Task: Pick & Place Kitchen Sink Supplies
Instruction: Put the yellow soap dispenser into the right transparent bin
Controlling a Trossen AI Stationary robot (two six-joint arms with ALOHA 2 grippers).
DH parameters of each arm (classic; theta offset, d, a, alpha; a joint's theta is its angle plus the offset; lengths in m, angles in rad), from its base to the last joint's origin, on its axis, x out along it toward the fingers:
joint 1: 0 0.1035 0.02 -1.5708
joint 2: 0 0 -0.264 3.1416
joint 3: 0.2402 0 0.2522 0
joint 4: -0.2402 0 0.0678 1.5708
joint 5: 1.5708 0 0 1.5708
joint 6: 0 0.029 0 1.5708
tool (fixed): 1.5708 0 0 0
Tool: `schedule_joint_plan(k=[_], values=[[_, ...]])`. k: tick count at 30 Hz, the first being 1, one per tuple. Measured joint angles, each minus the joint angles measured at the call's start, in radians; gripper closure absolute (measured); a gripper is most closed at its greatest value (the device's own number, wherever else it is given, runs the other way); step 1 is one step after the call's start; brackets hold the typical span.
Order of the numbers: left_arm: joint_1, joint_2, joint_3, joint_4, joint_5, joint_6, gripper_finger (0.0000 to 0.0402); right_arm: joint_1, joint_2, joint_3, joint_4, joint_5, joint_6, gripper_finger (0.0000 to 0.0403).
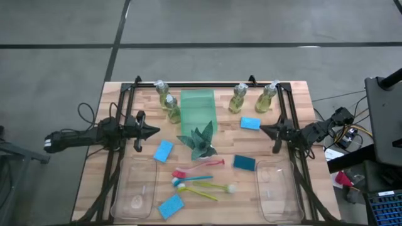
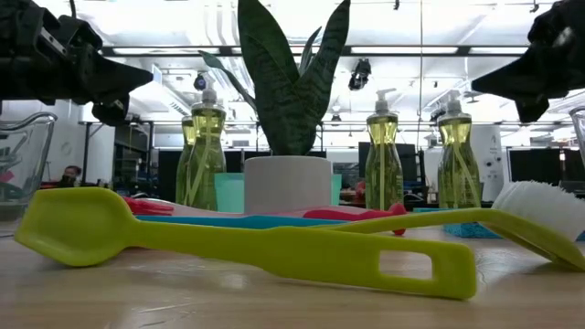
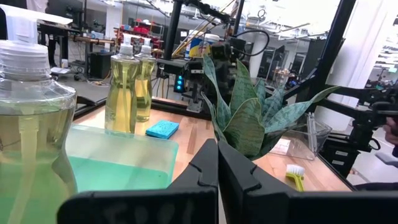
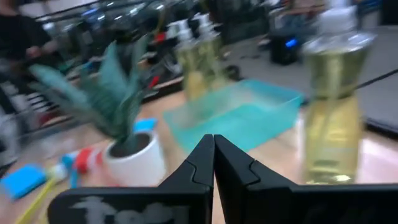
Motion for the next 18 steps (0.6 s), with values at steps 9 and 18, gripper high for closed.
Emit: schedule_joint_plan(k=[9,18], values=[[0.000,0.000,0.000,0.003,0.000,0.000,0.0401,0.000,0.000,0.000,0.055,0.121,-0.021,0.0394],[0.000,0.000,0.000,0.003,0.000,0.000,0.0401,-0.021,0.001,0.000,0.052,0.327,0.005,0.0329]])
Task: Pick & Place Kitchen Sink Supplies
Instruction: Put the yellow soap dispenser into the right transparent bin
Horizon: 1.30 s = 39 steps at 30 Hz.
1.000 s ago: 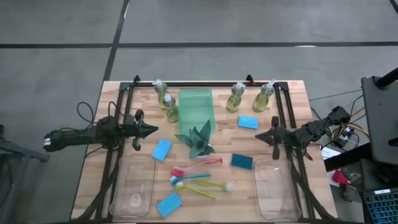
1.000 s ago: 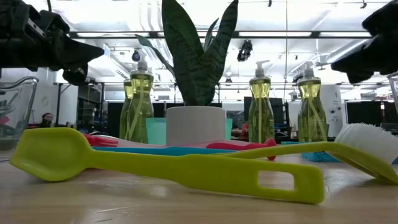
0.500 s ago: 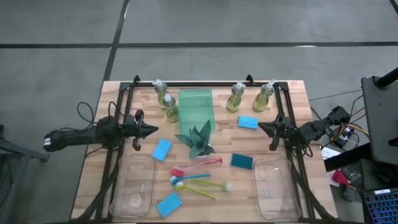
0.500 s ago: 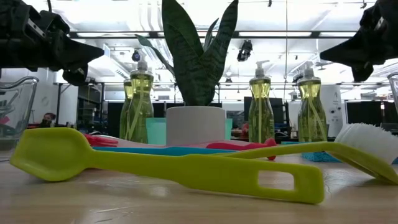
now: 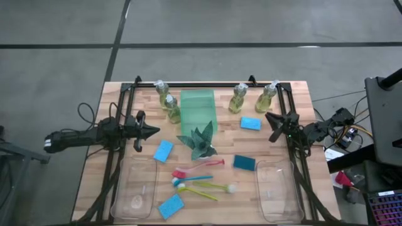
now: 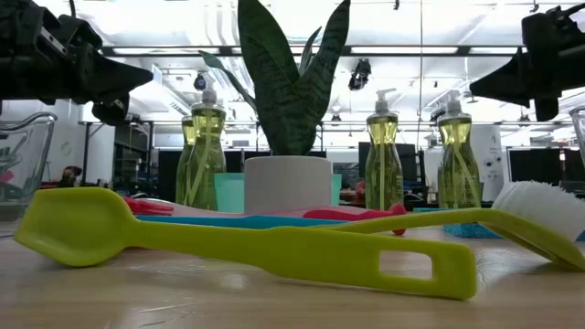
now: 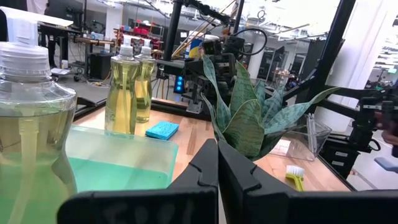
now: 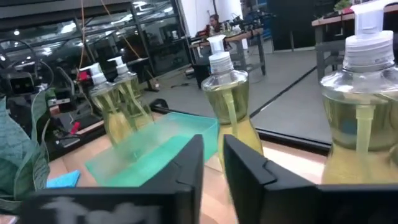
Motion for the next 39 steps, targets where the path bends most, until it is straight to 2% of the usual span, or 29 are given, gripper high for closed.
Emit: schedule_joint_plan(k=[3,12,17,24,29,36,39], values=[[0.000,0.000,0.000,0.000,0.000,0.000,0.0401,-0.004,0.000,0.000,-0.001,0.040,0.006,0.0283],[0.000,0.000,0.000,-0.002,0.000,0.000,0.0401,-0.012,0.002,0.000,-0.007,0.257,-0.086,0.0147],[0.000,0.000,0.000,-0.003,0.000,0.000,0.0401,-0.038,0.001,0.000,-0.011,0.323,-0.140,0.0099],[0.000,0.000,0.000,-0.003,0.000,0.000,0.0401,-0.112,0.000,0.000,-0.009,0.330,-0.083,0.0080],[0.000,0.000,0.000,-0.001,0.000,0.000,0.0401,-0.184,0.009,0.000,-0.004,0.210,-0.007,0.0085],[0.000,0.000,0.000,0.000,0.000,0.000,0.0401,-0.306,0.110,0.000,0.002,0.220,-0.018,0.0091],[0.000,0.000,0.000,0.000,0.000,0.000,0.0401,-0.354,0.169,0.000,0.004,0.131,0.081,0.0086]])
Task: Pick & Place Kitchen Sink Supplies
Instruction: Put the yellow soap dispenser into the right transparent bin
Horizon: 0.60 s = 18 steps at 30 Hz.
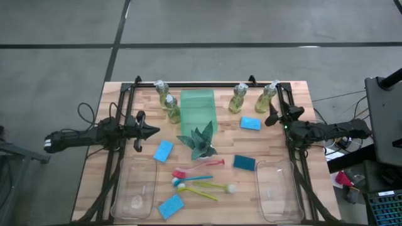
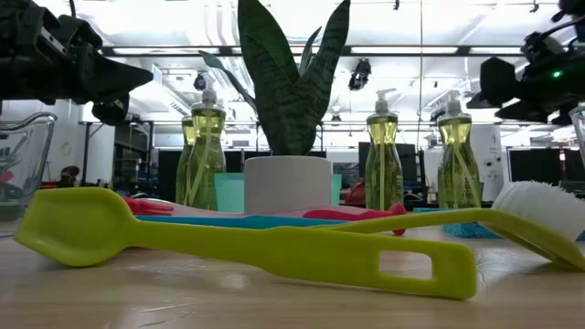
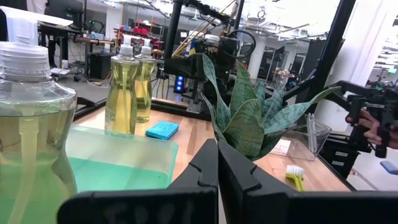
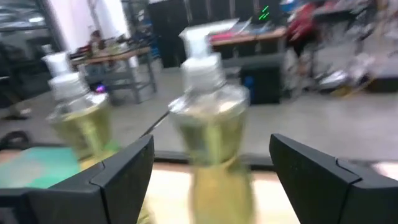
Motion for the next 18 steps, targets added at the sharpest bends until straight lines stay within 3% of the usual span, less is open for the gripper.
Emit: schedule_joint_plan(k=[9,18], values=[[0.000,0.000,0.000,-0.001,0.000,0.000,0.0401,-0.155,0.244,0.009,0.005,-0.087,0.127,0.0061],[0.000,0.000,0.000,-0.002,0.000,0.000,0.0401,-0.277,0.352,0.053,0.032,-0.181,0.127,0.0053]])
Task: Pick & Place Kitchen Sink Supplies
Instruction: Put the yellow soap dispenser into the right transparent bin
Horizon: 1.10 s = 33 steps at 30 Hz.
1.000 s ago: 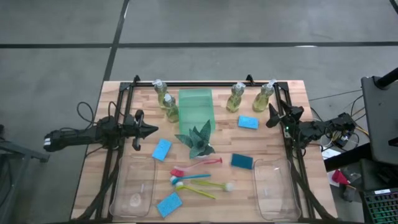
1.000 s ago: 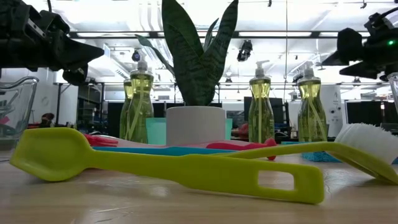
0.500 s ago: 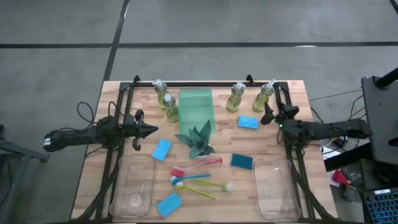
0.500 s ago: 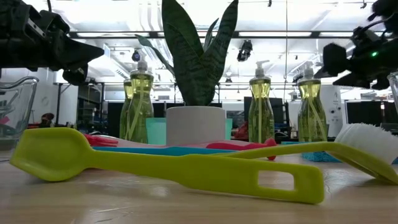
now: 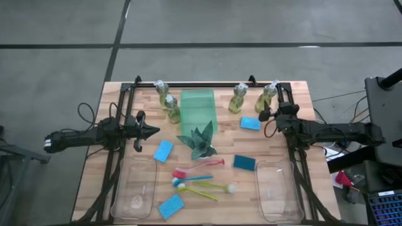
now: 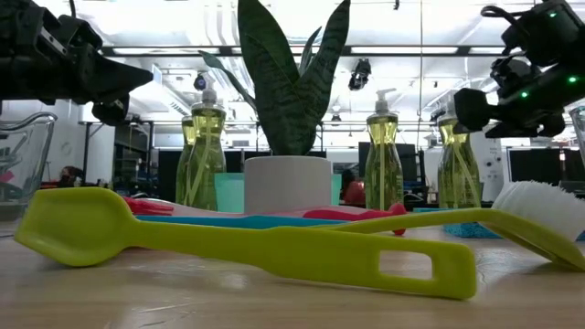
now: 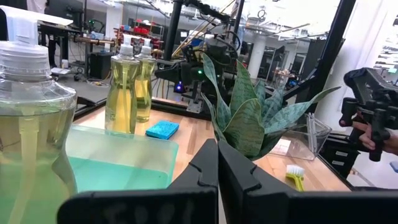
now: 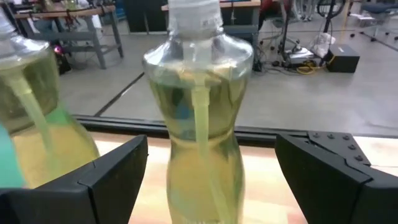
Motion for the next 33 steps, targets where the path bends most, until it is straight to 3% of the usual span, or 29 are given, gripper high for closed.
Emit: schedule_joint_plan(k=[14,24,33], values=[[0.000,0.000,0.000,0.001,0.000,0.000,0.0401,-0.205,0.075,0.009,0.215,-0.202,-0.151,0.0056],[0.000,0.000,0.000,0.001,0.000,0.000,0.0401,-0.363,0.188,0.010,0.300,-0.356,-0.172,0.0071],[0.000,0.000,0.000,0.001,0.000,0.000,0.0401,-0.377,0.225,0.010,0.371,-0.362,-0.221,0.0078]])
